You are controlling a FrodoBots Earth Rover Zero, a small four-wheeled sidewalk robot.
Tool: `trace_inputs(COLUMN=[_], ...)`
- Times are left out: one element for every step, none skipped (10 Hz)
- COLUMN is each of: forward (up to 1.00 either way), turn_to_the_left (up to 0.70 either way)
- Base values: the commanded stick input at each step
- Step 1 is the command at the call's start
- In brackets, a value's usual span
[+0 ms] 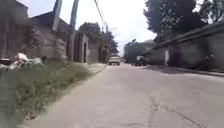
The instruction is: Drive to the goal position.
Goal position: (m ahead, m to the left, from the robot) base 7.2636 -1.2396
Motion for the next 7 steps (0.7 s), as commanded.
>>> trace_inputs(forward=[1.00, 1.00, 1.00, 1.00, 1.00, 1.00, 1.00], turn_to_the_left=[0.00, 0.00, 0.00, 0.00, 0.00, 0.00, 0.00])
